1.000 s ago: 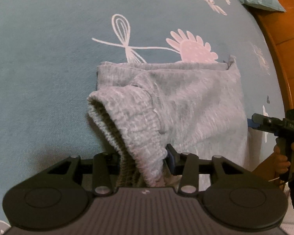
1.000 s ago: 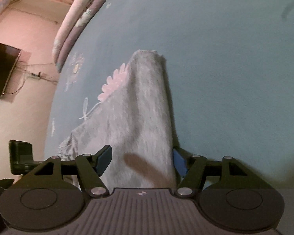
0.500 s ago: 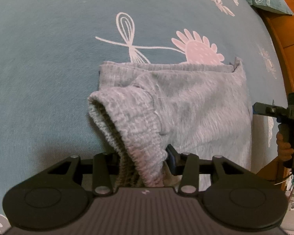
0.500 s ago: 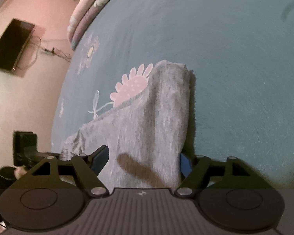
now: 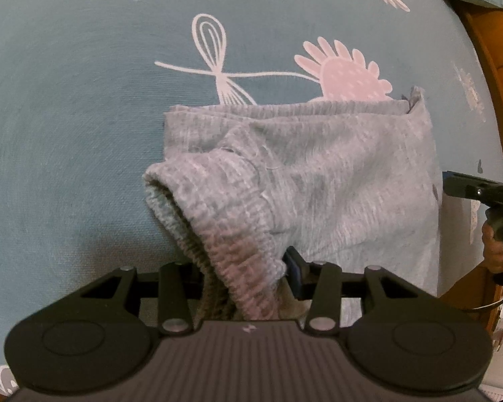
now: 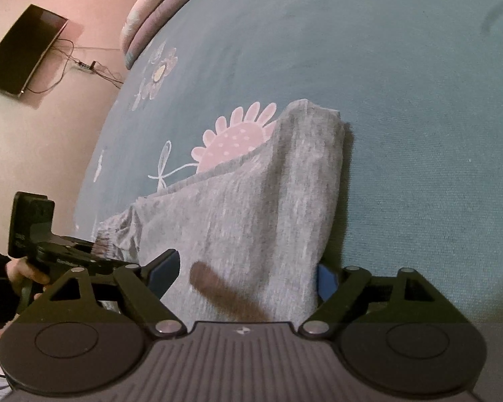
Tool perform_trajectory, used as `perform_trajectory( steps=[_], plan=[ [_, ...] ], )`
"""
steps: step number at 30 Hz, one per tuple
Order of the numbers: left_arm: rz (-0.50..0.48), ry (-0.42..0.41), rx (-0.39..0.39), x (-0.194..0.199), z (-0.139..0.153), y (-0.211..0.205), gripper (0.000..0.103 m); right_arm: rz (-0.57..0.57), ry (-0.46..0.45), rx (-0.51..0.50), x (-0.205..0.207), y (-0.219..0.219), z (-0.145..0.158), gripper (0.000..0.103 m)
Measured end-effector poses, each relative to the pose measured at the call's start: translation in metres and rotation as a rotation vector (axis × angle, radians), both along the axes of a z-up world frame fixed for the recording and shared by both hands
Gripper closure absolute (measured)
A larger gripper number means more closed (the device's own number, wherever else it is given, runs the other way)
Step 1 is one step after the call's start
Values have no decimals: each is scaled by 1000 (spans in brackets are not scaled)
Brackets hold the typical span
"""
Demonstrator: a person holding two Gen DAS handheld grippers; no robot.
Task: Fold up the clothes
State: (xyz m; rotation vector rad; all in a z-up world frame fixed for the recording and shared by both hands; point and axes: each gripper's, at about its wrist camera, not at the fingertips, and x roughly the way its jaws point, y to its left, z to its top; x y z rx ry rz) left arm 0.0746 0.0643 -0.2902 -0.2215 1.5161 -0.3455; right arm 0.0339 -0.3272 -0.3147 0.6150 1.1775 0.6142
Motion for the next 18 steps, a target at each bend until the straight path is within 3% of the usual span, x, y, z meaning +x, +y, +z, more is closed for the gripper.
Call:
perform_trajectory(
  steps=[10, 18],
  plan=[
    [7, 14, 40, 3, 0, -8, 57, 3, -15, 60, 4, -11, -3, 17],
    [20, 9, 52, 2, 1, -10, 57, -57, 33, 206, 5, -29, -19, 18]
  ],
)
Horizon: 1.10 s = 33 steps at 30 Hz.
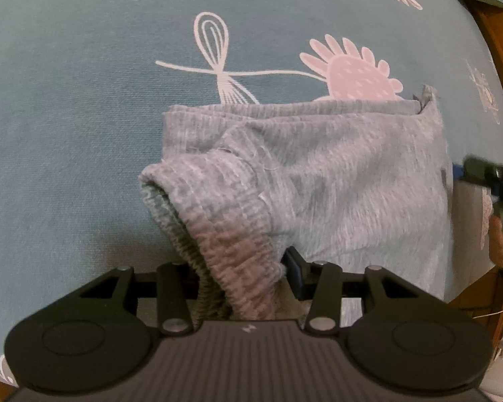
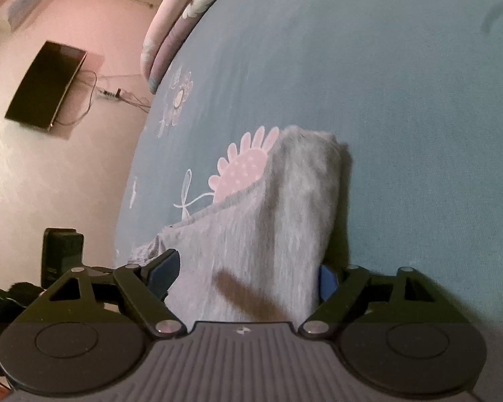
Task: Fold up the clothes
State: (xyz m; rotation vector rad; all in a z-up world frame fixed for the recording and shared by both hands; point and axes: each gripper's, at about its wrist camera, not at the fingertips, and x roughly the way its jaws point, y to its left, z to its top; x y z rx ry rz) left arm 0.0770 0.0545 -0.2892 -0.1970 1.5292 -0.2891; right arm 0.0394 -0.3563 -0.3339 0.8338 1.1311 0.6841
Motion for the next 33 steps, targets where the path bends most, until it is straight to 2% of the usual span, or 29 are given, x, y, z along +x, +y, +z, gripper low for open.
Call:
perform_trajectory(
  steps=[3, 6, 10, 14, 16, 23, 30, 33],
  plan=[
    [7, -3, -10, 0, 0, 2, 57, 41, 67, 68, -25, -2, -8, 18],
    [8, -6, -23, -1, -1, 4, 57, 57, 56, 65, -34, 4, -8, 18],
    [10, -11, -49, -1, -1, 9, 57, 43, 43, 89, -3, 19, -10, 19],
    [1, 3, -68, 1, -3, 12, 57, 111, 18, -20, 8, 42, 4, 18],
    [-7, 15, -76, 3, -3, 12, 57, 101, 10, -49, 4, 45, 7, 18],
    [-67, 70, -61, 13, -6, 5, 57, 48, 1, -50, -4, 45, 5, 18],
    [-76, 98, -45, 17, -8, 1, 57, 43, -19, -49, -11, 41, 5, 19],
    [-75, 102, -45, 18, -9, 0, 57, 48, -23, -66, -11, 42, 6, 22]
  ],
)
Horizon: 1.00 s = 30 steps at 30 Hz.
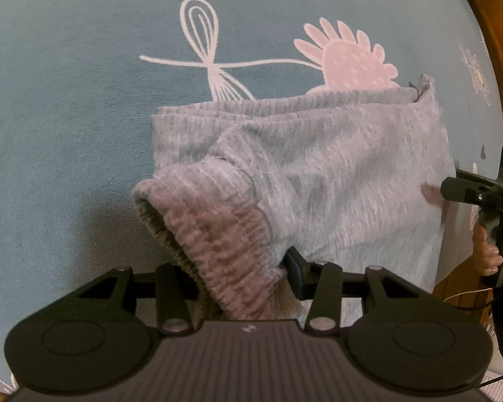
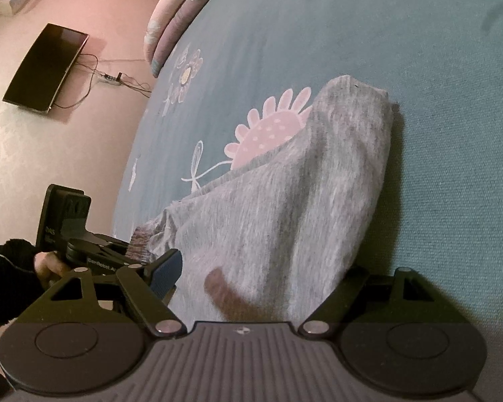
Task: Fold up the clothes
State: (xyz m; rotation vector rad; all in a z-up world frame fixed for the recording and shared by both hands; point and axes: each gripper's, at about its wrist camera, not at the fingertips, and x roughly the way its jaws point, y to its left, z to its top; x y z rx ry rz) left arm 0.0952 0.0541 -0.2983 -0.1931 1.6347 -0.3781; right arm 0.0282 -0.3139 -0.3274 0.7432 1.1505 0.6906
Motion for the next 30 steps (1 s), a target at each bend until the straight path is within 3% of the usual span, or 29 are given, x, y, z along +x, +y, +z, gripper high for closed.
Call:
perform_trajectory(
  steps=[3, 5, 8, 15, 17, 19, 21, 27, 30],
  plan=[
    [2, 0, -4, 0, -1, 0, 57, 0, 4, -27, 0, -1, 1, 34],
    [3, 0, -7, 1, -1, 1, 57, -10, 21, -55, 1, -4, -1, 60],
    [3, -10, -14, -1, -1, 1, 57, -47, 79, -38, 1, -13, -9, 73],
    [-3, -32, -35, -7, 1, 5, 59, -34, 80, -161, 3, 5, 7, 72],
    [-9, -32, -63, -6, 0, 11, 59, -44, 95, -140, 2, 6, 9, 54],
    [-3, -25, -92, -5, -2, 16, 59, -37, 107, -102, -1, 6, 8, 44],
    [-11, -27, -116, -5, -4, 18, 60, -21, 106, -94, -8, 6, 8, 44],
    [6, -30, -187, -4, -11, 25, 61, -67, 187, 68, -18, -10, -13, 46],
    [17, -40, -186, -6, -11, 25, 64, -47, 182, 57, -16, -9, -14, 53]
  ],
)
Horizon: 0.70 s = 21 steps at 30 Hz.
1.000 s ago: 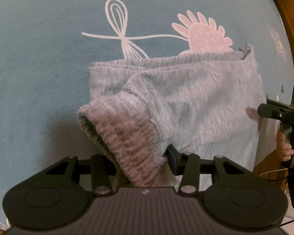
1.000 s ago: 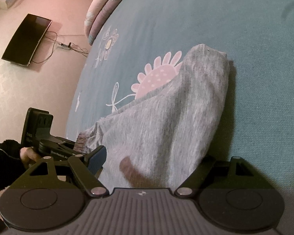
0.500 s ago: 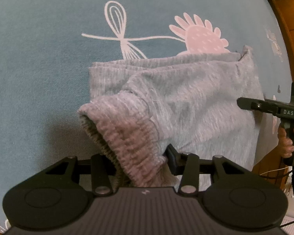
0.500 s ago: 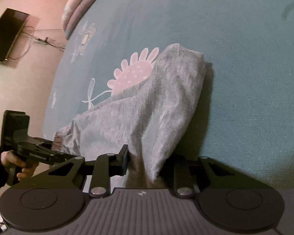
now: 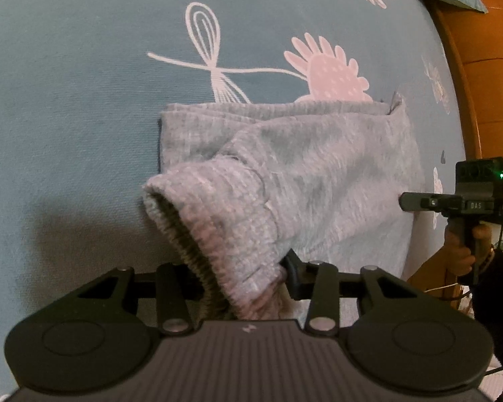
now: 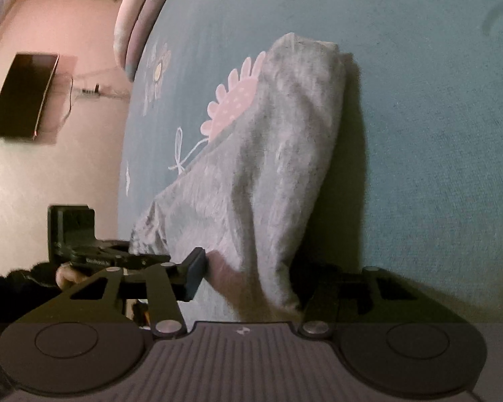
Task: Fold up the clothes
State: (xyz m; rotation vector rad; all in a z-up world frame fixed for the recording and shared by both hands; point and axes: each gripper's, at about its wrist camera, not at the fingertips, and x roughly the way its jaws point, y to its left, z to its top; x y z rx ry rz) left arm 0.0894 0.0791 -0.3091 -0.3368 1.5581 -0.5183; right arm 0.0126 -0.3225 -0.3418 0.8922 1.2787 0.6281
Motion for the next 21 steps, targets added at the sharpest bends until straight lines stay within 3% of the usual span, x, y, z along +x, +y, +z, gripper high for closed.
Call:
perform_trajectory(
  steps=[4, 8, 10, 16, 21],
  plan=[
    [42, -2, 58, -6, 8, -3, 66, 11, 0, -71, 0, 3, 10, 70],
    [35, -43, 165, -15, 28, -13, 72, 26, -53, -203, -4, 23, 38, 79],
    [34, -68, 196, -19, 41, -22, 75, 17, -65, -216, -8, 27, 47, 80],
    [-12, -160, 183, -18, 93, -64, 76, -49, -78, -139, -26, 4, 73, 82],
    [-77, -235, 123, 5, 127, -131, 76, -177, -104, -146, -47, -52, 104, 82]
  ],
)
